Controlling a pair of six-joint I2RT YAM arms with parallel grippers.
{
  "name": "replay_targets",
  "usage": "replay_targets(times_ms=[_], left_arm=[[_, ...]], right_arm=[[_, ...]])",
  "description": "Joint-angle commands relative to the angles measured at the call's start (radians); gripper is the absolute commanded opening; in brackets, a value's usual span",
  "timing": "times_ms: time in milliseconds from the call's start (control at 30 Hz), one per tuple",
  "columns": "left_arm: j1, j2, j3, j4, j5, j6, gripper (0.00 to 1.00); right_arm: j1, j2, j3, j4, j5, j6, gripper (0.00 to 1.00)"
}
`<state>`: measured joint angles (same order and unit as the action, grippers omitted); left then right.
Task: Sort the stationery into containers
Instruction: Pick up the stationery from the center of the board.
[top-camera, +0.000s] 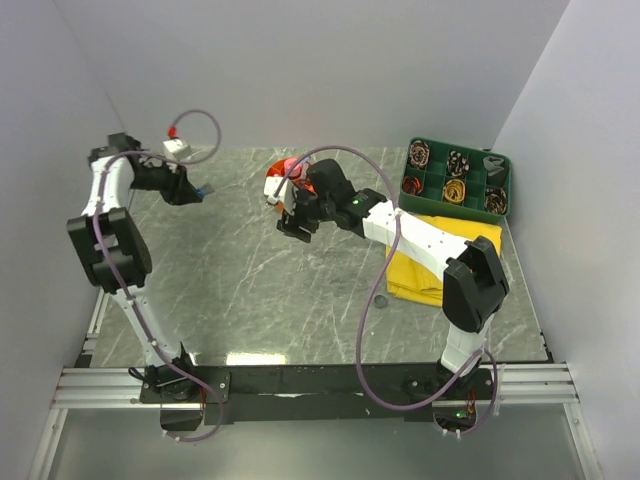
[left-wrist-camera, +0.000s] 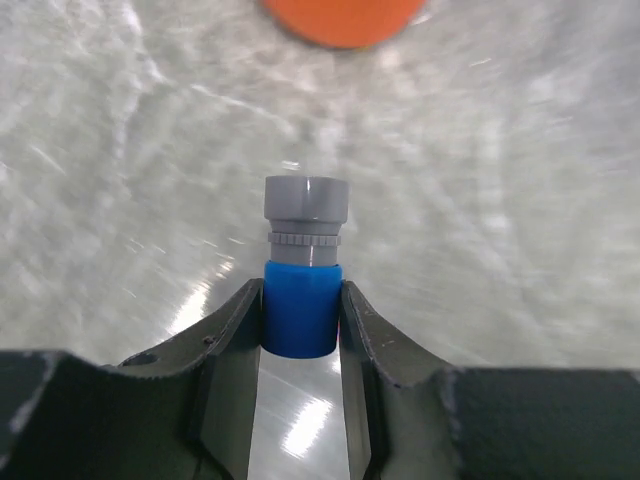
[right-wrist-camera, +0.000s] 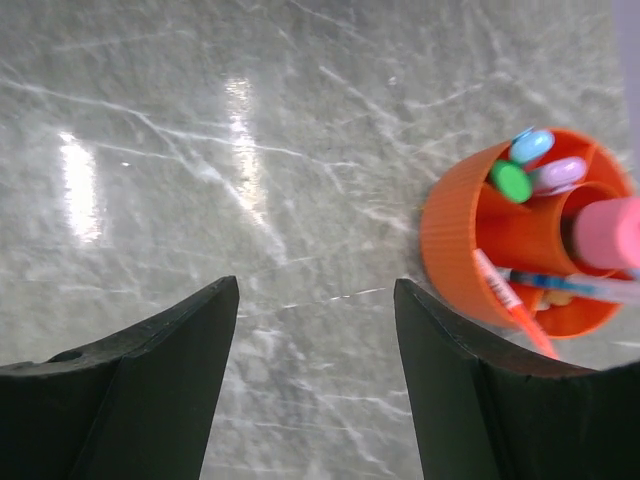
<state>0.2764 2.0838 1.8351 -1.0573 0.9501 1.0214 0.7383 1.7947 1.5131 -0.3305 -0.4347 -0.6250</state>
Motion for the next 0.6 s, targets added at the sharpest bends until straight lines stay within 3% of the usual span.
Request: replay_targets(times_ms=[0,100,233,367,567], left_arm=[[0.040,-0.131,-0.020,-0.310,0.176,-0.053,0.10],[0.035,-0.181,-0.106,-0.310,0.202,-0.116,0.01],[0.006,-0.194,-0.146,-0.310,0.231,-0.233,0.01],[-0.071,-0.183,-0.134,-0.310,0.210,-0.369,0.01],[-0.161,-0.183,-0.097,-0.313,0.176,-0.469,0.01]], right_arm=[[0.070,-0.098,-0.014,0.046,0.131,-0.210,0.72],[0.150,-0.135,-0.097,0.213,0.293,-0.321,0.72],[0.180,-0.182,-0.152,0.397,0.274,-0.412,0.71],[0.205,-0.199,-0.206,0.459,0.188,-0.628,0.69],[0.231,-0.153,-0.142,0.364,0.177,-0.690,0.69]])
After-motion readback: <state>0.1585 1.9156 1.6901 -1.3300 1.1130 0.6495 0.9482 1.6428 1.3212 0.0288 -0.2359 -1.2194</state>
